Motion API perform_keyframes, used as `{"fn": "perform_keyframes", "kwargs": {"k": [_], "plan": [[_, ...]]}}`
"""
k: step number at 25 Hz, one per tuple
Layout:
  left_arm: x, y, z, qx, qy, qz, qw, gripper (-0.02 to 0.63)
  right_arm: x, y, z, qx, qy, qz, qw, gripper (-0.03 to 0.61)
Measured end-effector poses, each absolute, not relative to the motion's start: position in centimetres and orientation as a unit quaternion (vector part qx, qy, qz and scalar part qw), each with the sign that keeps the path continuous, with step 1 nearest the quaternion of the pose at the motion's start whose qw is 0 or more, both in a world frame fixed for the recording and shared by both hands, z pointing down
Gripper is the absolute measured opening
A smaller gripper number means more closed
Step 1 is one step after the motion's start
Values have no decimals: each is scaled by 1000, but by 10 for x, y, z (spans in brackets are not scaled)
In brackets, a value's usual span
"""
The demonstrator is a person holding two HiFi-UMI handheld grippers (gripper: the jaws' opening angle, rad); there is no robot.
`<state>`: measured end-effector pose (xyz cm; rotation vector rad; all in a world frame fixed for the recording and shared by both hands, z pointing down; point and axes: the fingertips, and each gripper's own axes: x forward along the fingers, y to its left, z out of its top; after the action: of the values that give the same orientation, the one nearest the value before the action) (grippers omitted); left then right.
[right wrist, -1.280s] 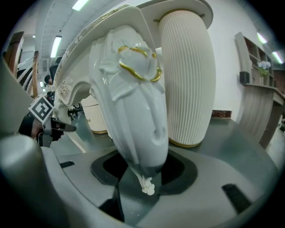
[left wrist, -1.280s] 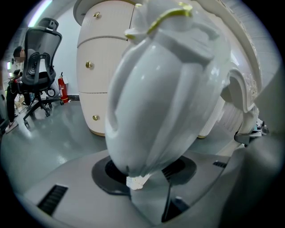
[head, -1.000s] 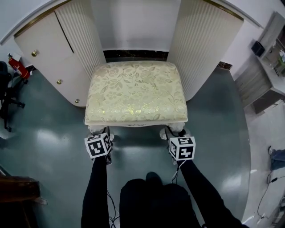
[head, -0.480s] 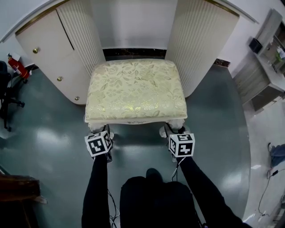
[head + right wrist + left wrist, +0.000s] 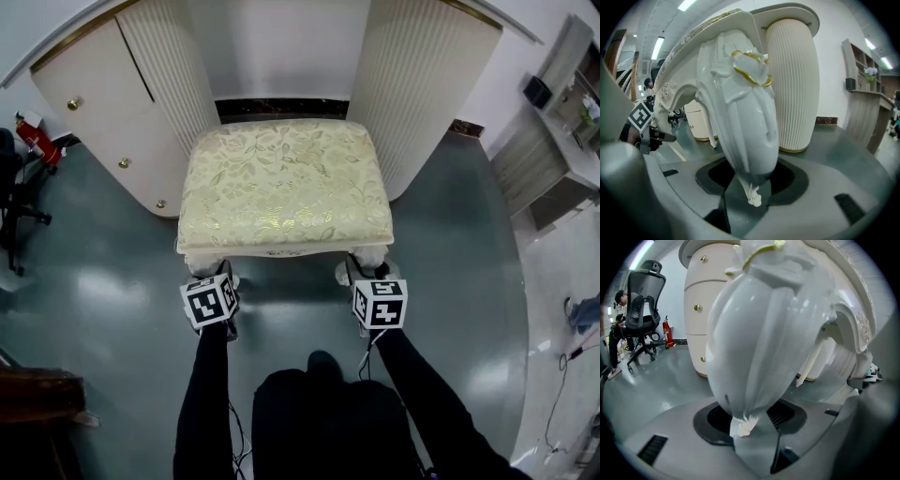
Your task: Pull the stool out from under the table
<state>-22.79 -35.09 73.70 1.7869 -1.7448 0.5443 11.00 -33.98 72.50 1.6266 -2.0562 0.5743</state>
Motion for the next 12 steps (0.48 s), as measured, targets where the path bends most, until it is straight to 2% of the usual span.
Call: {"fn": "perform_keyframes", "kwargs": {"k": [12], "plan": [[-229, -325, 739, 670, -653, 192, 296, 230, 116, -314, 721, 592, -742, 224, 222, 204]]}}
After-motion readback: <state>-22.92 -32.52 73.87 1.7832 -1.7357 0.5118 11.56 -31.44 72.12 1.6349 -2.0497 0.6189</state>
